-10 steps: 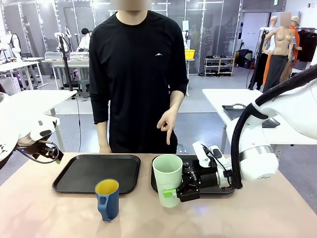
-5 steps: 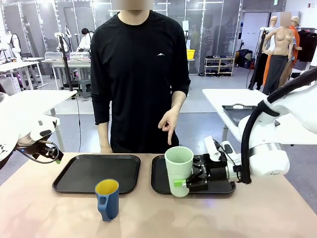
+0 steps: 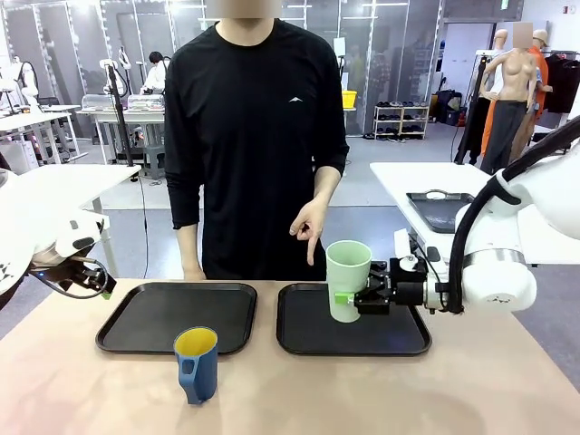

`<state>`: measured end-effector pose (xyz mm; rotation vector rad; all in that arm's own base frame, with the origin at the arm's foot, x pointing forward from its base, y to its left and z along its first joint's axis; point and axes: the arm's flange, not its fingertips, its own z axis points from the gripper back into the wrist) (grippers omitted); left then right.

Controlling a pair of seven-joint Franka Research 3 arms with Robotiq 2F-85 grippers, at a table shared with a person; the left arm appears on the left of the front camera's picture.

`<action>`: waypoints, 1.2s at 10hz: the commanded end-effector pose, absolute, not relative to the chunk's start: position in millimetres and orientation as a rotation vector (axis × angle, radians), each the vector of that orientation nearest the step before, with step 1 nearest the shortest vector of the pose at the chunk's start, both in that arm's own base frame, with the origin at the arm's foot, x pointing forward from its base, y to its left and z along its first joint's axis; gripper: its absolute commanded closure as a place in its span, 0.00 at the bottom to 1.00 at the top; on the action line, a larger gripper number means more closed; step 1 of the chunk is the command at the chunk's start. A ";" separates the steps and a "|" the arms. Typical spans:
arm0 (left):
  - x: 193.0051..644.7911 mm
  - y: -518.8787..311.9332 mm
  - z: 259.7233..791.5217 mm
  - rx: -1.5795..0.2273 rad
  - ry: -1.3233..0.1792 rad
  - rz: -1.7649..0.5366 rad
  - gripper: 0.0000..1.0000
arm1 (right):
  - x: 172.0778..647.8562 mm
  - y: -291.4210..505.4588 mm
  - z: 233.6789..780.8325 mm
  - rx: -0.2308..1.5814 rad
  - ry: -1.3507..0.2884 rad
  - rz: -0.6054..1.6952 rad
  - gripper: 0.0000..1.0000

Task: Sort and store the cups by type.
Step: Place the picked Reusable plastic cup into the Flat Tray indicated by the person.

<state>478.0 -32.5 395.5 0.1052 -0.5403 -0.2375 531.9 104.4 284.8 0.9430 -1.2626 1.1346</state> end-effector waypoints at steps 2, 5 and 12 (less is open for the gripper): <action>477.3 -32.9 397.5 0.107 -0.545 -0.236 0.00 | 556.1 96.8 280.4 0.888 -1.300 1.097 0.15; 477.3 -32.9 397.5 0.107 -0.545 -0.236 0.00 | 560.2 89.5 275.1 0.889 -1.296 1.060 0.15; 477.3 -32.9 397.5 0.107 -0.545 -0.236 0.00 | 570.4 85.0 235.9 0.894 -1.298 0.978 0.15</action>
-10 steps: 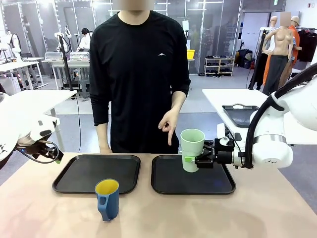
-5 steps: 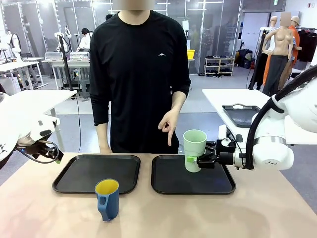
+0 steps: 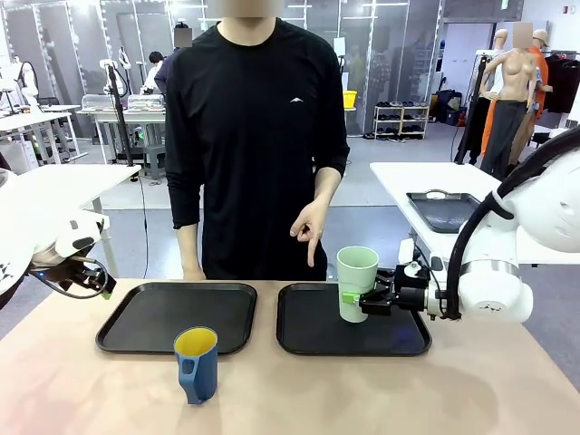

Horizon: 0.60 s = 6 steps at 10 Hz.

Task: Sort and store the cups by type.
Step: Place the picked Reusable plastic cup into the Flat Tray indicated by the person.

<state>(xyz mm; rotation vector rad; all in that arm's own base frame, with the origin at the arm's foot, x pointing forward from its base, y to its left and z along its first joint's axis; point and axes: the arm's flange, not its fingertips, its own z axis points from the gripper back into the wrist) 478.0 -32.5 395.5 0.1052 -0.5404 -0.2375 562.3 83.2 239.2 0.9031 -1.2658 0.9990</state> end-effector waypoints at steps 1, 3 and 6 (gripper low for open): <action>477.3 -32.9 397.5 0.107 -0.545 -0.236 0.00 | 571.7 85.3 230.5 0.898 -1.302 0.964 0.15; 477.3 -32.9 397.5 0.107 -0.545 -0.236 0.00 | 572.7 85.1 222.1 0.892 -1.300 0.950 0.15; 477.3 -32.9 397.5 0.107 -0.545 -0.236 0.00 | 573.1 83.5 217.0 0.895 -1.295 0.942 0.10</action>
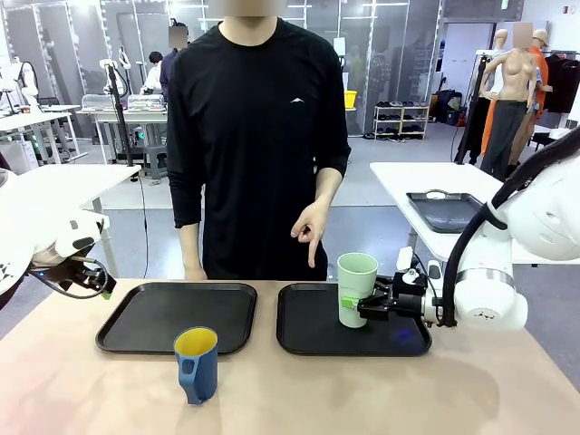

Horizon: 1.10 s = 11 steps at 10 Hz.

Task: Sort and store the cups by type.
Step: Place the picked Reusable plastic cup into the Flat Tray indicated by the person.

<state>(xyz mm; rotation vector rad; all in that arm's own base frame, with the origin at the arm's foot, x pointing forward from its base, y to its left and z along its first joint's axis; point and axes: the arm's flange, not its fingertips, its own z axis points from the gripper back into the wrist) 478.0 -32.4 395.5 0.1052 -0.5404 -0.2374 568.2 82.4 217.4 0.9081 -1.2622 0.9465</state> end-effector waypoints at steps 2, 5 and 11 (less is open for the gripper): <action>477.3 -32.9 397.5 0.107 -0.545 -0.236 0.00 | 572.1 82.3 215.9 0.900 -1.297 0.944 0.00; 477.3 -32.9 397.5 0.107 -0.545 -0.236 0.00 | 570.8 81.0 216.0 0.899 -1.291 0.945 0.00; 477.3 -32.9 397.5 0.107 -0.545 -0.236 0.00 | 564.1 55.0 223.5 0.829 -1.185 0.954 0.00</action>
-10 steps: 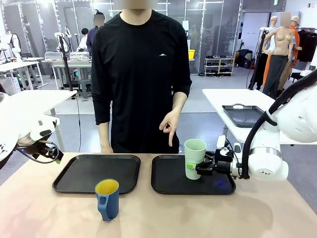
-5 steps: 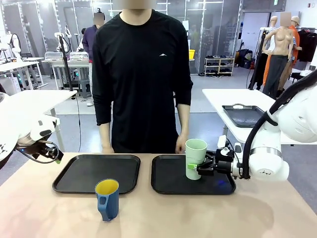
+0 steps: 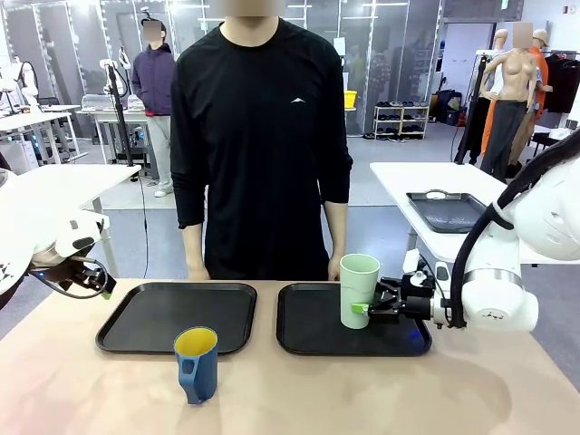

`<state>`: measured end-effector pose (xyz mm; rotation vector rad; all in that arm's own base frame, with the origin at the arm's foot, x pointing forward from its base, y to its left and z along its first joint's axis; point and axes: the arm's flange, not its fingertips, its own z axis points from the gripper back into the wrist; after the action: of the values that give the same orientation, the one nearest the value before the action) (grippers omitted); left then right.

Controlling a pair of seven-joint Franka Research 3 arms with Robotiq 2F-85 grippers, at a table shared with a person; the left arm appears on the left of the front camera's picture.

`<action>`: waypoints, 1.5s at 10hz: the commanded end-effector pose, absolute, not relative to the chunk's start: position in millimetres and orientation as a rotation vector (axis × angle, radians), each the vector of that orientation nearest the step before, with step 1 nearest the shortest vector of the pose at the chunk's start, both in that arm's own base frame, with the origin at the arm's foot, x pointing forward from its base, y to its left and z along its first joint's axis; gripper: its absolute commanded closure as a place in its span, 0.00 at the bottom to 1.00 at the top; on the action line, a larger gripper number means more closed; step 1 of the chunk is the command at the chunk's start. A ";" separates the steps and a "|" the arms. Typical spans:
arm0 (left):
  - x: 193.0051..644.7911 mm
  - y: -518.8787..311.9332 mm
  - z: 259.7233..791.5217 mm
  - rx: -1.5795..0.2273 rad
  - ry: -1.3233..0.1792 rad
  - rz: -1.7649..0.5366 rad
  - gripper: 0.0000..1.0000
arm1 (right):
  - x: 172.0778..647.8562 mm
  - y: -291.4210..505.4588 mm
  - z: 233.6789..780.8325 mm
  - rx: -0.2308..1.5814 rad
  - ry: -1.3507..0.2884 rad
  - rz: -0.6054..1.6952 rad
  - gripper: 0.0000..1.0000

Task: Sort and store the cups by type.
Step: Place the picked Reusable plastic cup into the Flat Tray indicated by the person.

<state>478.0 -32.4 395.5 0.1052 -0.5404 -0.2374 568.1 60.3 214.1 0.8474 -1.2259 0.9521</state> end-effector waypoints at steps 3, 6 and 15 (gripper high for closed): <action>477.3 -32.9 397.5 0.107 -0.545 -0.236 0.00 | 557.7 24.6 236.3 0.770 -1.132 0.967 0.00; 477.3 -32.9 397.5 0.107 -0.545 -0.236 0.00 | 548.2 -7.4 262.8 0.734 -1.009 1.012 0.00; 477.3 -32.9 397.5 0.107 -0.545 -0.236 0.00 | 529.5 -36.8 314.1 0.562 -0.865 1.108 0.00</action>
<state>478.0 -32.3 395.5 0.1051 -0.5404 -0.2372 525.3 -36.9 319.2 0.5527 -0.8334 1.1066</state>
